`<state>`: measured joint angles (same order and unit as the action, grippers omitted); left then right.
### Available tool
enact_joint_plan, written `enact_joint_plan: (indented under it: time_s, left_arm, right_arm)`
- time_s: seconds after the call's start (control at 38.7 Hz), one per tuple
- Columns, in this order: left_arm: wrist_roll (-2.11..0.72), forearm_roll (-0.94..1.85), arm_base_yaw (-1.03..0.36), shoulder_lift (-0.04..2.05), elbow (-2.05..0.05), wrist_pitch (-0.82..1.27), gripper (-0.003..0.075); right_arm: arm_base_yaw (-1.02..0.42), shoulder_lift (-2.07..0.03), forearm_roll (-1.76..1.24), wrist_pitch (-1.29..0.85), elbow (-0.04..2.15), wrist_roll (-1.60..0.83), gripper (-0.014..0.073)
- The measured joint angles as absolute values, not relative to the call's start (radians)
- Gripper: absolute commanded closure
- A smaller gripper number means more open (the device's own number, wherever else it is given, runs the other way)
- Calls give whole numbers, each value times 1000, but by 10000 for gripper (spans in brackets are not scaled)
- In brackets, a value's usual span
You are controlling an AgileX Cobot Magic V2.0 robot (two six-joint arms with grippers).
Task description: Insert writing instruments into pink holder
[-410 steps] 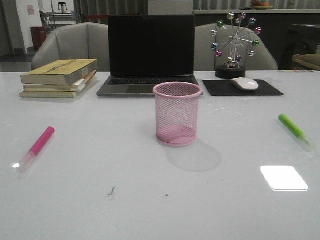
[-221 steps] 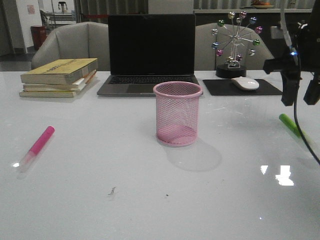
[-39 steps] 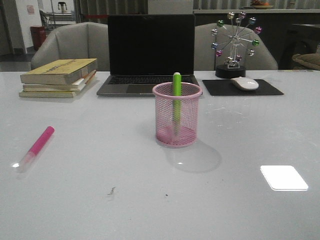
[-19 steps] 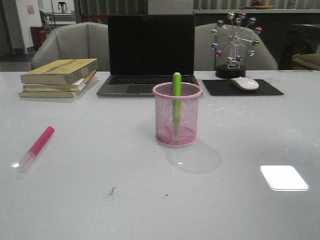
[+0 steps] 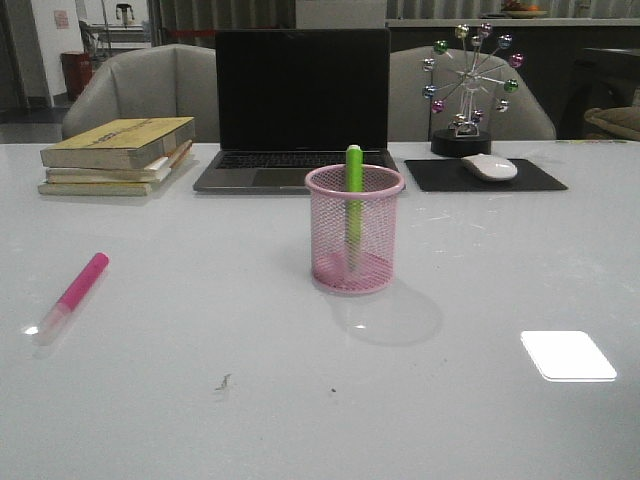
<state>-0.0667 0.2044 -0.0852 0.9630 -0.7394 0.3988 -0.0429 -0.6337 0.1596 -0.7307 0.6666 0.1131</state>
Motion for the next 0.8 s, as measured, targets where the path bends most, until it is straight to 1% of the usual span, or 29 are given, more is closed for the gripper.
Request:
enact_joint_plan:
  time_s: [0.26,0.54,0.8]
  left_arm:
    - [-69,206,-99,1109,-931,501,335]
    - [-131,206,-204,1426,-1144,559,336]
    - [-136,206,-217,1695,-1262,620,336]
  right_arm:
    - [-43,-634,160,-733,667,116,218]
    - [-43,-634,160,-734,667,116,218]
    - [-43,-634,160,-740,667,116,218]
